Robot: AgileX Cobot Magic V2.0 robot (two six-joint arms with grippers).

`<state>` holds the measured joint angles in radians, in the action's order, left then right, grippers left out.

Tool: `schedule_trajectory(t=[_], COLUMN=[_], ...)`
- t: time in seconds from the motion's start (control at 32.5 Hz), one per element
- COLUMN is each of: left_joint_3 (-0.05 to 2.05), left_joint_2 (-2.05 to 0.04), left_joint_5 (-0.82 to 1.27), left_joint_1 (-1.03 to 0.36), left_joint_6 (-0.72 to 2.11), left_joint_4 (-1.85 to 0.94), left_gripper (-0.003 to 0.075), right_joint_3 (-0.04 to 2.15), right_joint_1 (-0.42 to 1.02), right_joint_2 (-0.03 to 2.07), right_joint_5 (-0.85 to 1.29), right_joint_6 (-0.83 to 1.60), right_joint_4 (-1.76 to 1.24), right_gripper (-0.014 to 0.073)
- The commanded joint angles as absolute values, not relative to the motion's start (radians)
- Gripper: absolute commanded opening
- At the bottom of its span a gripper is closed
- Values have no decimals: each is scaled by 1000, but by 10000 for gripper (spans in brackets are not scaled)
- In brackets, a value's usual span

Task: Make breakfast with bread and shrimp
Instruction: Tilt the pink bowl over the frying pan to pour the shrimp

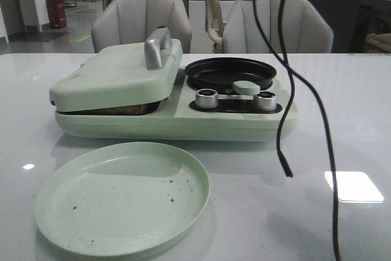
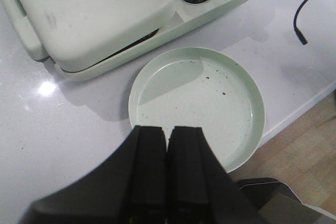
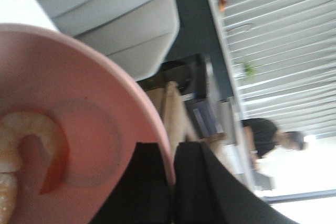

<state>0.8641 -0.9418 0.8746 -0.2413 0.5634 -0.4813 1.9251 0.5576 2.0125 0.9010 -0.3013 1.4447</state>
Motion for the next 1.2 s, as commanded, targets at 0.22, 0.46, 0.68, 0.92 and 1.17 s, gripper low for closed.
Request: schedule_trajectory(t=[0.22,0.46,0.68,0.92,1.17], left_joint_3=[890,890,890,890,890], left_joint_2=[-927,-927,-927,-927,-927], left_joint_5=[824,824,824,824,824], left_joint_1=[-247,-247,-247,-247,-247], left_joint_6=[558,558,558,558,558], left_joint_4=[-518,-518,-518,-518,-518], left_gripper=[101,101,101,101,101], right_joint_3=[1963,1963,1963,1963,1963], right_joint_1=[586,591,591,591,591], right_joint_2=[2002,2003,2003,2003,2003], right_joint_5=[965,953,956,950,950], right_joint_6=[-335,-334,-333,-333,-333], right_joint_4=[1784,1800,1800,1800,1800], right_gripper=[47,47,47,47,47])
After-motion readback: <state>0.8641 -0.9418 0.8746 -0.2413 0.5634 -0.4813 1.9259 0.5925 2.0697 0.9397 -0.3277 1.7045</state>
